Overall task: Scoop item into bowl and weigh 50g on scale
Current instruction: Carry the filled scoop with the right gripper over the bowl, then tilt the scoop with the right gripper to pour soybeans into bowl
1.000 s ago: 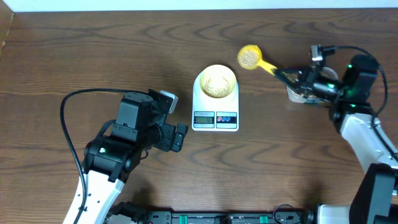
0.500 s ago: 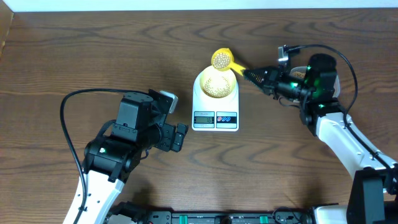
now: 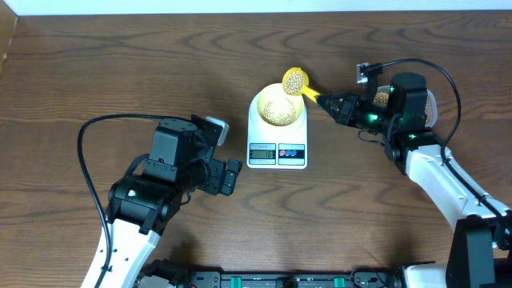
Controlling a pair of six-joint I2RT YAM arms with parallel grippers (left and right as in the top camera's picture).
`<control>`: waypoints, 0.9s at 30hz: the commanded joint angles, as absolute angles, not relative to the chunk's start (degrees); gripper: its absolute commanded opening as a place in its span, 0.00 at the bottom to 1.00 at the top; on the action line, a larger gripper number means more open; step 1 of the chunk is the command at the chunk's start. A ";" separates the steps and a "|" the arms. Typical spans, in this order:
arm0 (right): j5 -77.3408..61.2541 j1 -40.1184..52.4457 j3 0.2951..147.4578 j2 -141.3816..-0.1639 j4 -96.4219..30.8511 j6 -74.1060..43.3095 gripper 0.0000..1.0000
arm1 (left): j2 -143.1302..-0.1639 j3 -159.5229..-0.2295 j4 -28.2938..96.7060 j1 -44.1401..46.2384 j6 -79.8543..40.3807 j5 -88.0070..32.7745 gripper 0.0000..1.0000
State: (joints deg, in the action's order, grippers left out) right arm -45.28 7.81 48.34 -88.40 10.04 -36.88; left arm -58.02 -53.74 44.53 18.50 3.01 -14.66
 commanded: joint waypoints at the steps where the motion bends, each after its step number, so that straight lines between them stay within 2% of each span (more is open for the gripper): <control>1: -44.25 9.98 48.73 -88.40 10.09 -26.87 0.01 | -57.98 -53.45 44.45 18.68 3.14 -14.06 0.94; 16: -32.32 15.46 48.75 -88.38 9.39 -13.52 0.01 | -57.98 -53.45 44.45 18.68 3.11 -14.06 0.94; 27: -19.09 20.73 54.17 -86.17 -2.92 2.22 0.01 | -57.98 -53.45 44.45 18.68 3.11 -14.06 0.94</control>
State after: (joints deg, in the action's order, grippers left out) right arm -25.26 19.16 50.85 -88.31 -1.63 -4.97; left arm -58.02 -53.74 44.53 18.50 3.01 -14.68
